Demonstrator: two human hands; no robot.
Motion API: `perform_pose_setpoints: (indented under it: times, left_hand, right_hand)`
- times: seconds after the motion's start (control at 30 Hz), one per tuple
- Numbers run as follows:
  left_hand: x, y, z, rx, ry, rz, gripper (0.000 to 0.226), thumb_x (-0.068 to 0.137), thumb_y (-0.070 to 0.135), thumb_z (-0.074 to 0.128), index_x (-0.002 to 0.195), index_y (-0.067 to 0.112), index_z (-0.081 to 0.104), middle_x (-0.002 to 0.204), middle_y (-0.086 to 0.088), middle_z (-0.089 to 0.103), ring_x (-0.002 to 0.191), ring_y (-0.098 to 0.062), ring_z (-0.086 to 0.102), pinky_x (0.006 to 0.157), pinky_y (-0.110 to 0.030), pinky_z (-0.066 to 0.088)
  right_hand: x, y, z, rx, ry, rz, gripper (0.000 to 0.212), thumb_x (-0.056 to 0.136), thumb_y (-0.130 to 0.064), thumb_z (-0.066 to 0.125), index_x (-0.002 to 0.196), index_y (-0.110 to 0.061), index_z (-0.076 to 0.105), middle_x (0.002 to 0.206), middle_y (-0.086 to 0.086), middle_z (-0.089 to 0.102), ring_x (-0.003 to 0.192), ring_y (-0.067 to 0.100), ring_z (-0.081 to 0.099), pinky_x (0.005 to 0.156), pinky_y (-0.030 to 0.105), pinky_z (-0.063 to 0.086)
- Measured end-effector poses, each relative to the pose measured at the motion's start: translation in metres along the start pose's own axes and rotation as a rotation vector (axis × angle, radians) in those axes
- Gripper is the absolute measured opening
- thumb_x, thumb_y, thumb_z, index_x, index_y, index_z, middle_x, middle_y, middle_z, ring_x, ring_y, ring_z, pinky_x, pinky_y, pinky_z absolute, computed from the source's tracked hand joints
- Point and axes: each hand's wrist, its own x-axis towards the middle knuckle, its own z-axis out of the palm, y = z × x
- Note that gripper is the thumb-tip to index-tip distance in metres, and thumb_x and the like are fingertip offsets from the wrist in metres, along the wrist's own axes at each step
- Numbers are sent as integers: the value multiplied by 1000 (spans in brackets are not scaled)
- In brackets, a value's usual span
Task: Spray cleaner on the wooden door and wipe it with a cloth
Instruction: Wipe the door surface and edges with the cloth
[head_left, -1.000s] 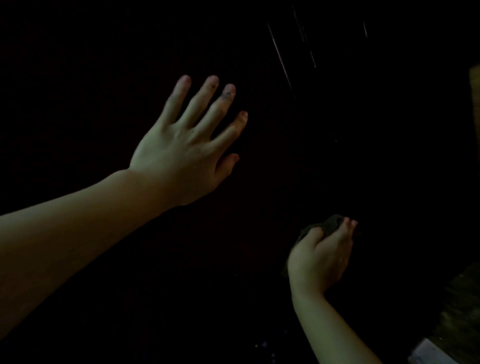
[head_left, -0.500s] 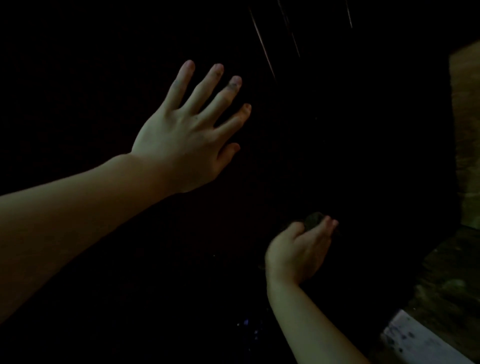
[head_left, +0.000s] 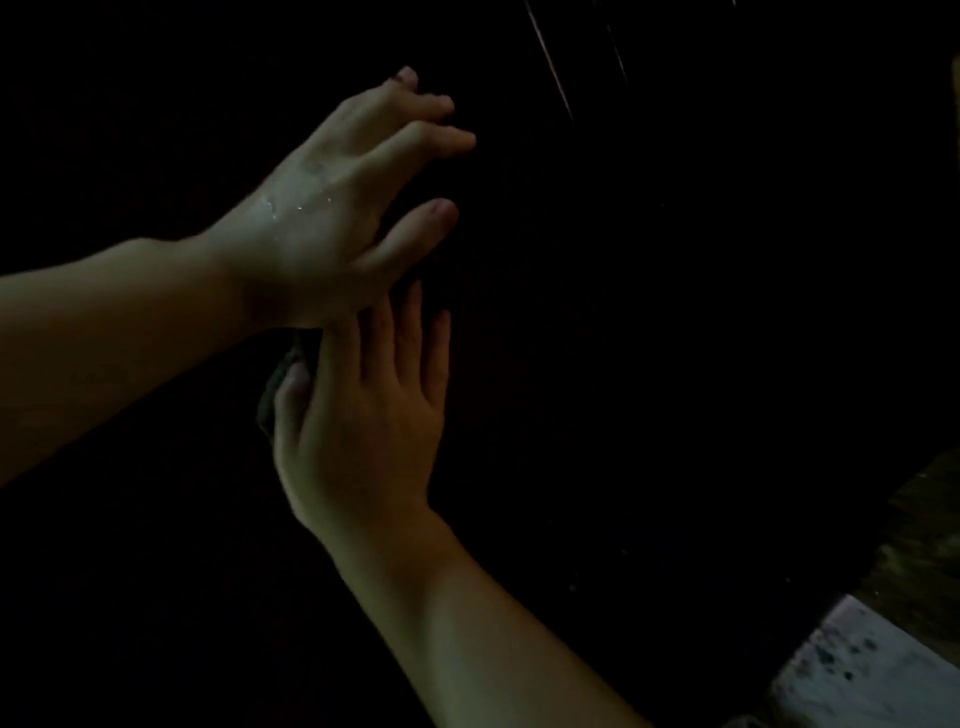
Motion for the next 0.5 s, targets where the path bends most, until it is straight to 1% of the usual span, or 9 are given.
perform_pose_setpoints:
  times: [0.07,0.13,0.17,0.23,0.3,0.33,0.4,0.47,0.5]
  left_hand:
    - [1,-8,-4,149,-28,92,51,97,43,39,134,9,51,145,-15,42,142,-35,25,111,-52,32]
    - [-10,-8,2,338,-40,164,52,94,44,43,132,10,55,145,-17,42,141,-39,25,103,-58,37]
    - [-20,-4,9,420,-83,159,56,93,47,42,135,11,52,148,-17,39,142,-40,24,104,-59,34]
    - [-29,5,16,549,-149,154,68,91,56,33,143,13,40,154,-17,27,145,-37,17,115,-58,18]
    - [-28,12,20,628,-173,135,76,89,63,27,148,15,31,157,-17,19,146,-35,10,116,-58,5]
    - [-28,17,25,648,-174,132,78,88,64,26,149,15,29,157,-17,17,146,-35,9,116,-59,3]
    - [-29,24,35,666,-181,151,78,88,64,26,149,15,28,157,-18,16,146,-35,9,115,-61,2]
    - [-28,24,37,671,-175,180,77,89,63,27,149,14,28,158,-18,16,146,-36,9,115,-61,2]
    - [-28,23,37,673,-171,187,78,89,63,27,149,15,27,158,-18,16,146,-36,9,115,-61,2]
  right_hand:
    - [-18,35,-8,-90,-7,-10,60,84,-32,47,139,-8,45,150,14,37,141,32,28,116,51,20]
    - [-38,83,-21,-195,15,105,68,80,-33,45,142,-6,38,152,15,32,141,32,29,115,50,21]
    - [-47,108,-29,-230,32,209,71,79,-33,42,144,-6,34,153,15,29,142,31,27,116,50,21]
    - [-60,145,-43,-227,79,477,71,81,-32,34,147,-6,28,156,13,23,144,29,22,117,49,18]
    - [-63,154,-44,-188,131,652,70,83,-33,27,149,-6,24,158,11,18,145,30,20,119,43,14]
    - [-60,148,-42,-179,145,643,70,84,-31,28,148,-4,25,157,13,19,144,31,21,119,42,14]
    - [-48,126,-35,-154,135,464,68,82,-24,36,145,1,31,155,19,22,143,34,24,118,41,15]
    - [-38,105,-30,-125,88,287,69,81,-23,41,144,1,32,156,17,21,145,31,20,119,42,13]
    - [-34,100,-29,-112,81,256,69,81,-25,41,145,0,32,157,15,20,146,29,17,120,42,11]
